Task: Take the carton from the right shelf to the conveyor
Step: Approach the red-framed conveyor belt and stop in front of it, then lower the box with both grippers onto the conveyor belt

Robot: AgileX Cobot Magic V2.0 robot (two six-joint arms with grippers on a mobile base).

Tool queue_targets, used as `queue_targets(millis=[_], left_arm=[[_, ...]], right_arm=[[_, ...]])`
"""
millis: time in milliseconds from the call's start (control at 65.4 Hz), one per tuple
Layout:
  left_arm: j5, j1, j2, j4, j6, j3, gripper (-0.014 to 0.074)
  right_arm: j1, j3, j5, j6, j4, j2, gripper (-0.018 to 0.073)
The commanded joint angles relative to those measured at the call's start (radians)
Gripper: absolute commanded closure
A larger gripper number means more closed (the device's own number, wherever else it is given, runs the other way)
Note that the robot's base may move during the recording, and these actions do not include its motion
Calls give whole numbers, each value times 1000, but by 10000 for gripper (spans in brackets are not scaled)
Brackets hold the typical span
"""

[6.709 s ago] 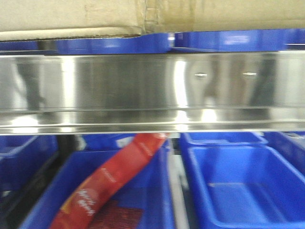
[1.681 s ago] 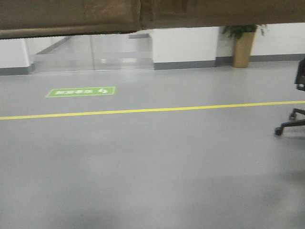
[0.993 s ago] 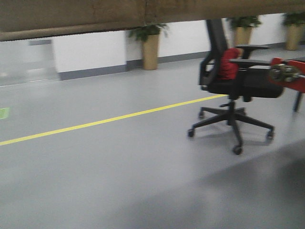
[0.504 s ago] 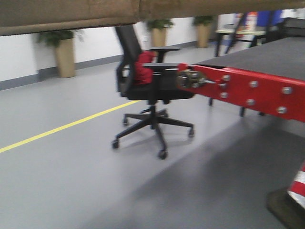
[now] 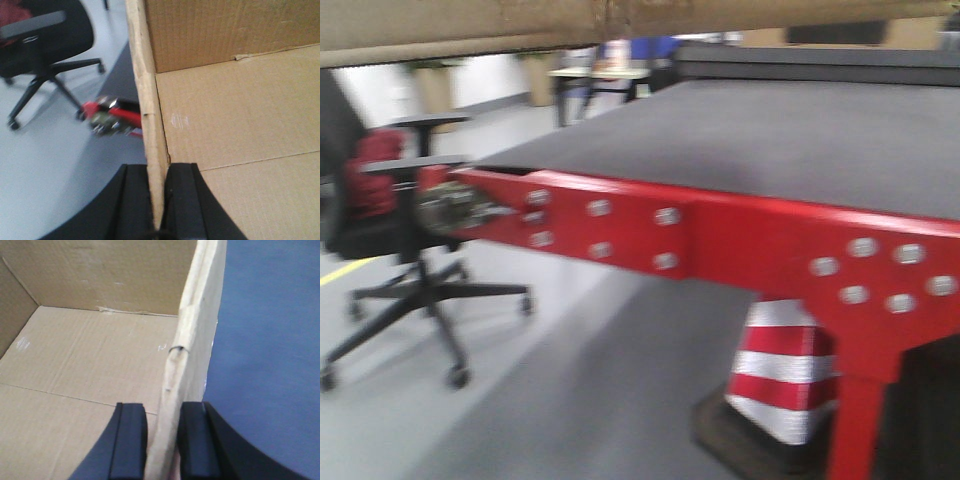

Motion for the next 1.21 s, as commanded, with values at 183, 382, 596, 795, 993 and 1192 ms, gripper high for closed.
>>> queue_targets(millis=[183, 382, 596, 795, 993, 1192], left_arm=[[-22, -4, -7, 38, 0, -2, 613], [-22, -4, -7, 41, 0, -2, 613], [-22, -4, -7, 41, 0, -2, 613], [-22, -4, -7, 41, 0, -2, 613], [-22, -4, -7, 41, 0, -2, 613], [-22, -4, -7, 41, 0, -2, 613]], right_arm=[[1, -7, -63, -15, 10, -17, 626], [1, -7, -63, -15, 10, -17, 626], [1, -7, -63, -15, 10, -17, 626], [1, -7, -63, -15, 10, -17, 626], [1, -7, -63, -15, 10, -17, 626], [1, -7, -63, -15, 10, -17, 626]])
